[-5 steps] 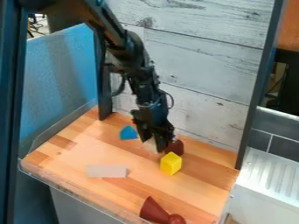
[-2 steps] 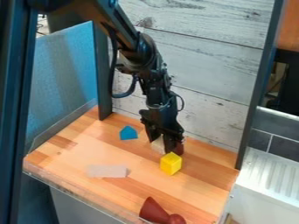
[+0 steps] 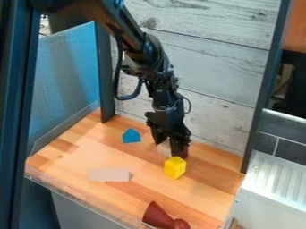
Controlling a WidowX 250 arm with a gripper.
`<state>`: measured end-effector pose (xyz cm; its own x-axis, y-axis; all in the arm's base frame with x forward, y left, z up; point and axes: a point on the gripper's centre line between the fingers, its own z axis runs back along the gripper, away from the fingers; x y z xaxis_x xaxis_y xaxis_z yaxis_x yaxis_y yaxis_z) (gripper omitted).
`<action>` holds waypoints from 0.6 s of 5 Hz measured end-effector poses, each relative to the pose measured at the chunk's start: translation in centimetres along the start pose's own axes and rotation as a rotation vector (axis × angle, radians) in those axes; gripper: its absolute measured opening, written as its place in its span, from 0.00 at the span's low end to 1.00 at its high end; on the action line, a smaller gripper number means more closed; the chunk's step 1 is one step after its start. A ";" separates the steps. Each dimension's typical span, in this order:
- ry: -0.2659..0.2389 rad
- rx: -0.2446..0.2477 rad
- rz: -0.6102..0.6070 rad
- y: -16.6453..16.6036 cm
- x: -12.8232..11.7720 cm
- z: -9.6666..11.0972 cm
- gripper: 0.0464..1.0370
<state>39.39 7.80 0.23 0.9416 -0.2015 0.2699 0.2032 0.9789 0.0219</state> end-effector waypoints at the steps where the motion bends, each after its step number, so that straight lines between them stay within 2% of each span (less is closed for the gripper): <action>1: 0.006 0.008 -0.009 -0.4 -0.1 -0.7 0.53; 2: 0.008 0.021 -0.018 -0.6 -0.2 -1.2 0.53; 3: 0.015 0.028 -0.025 -1.0 -0.3 -2.0 0.64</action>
<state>39.42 6.79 -1.80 0.9402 -0.2264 0.2546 0.2195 0.9740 0.0554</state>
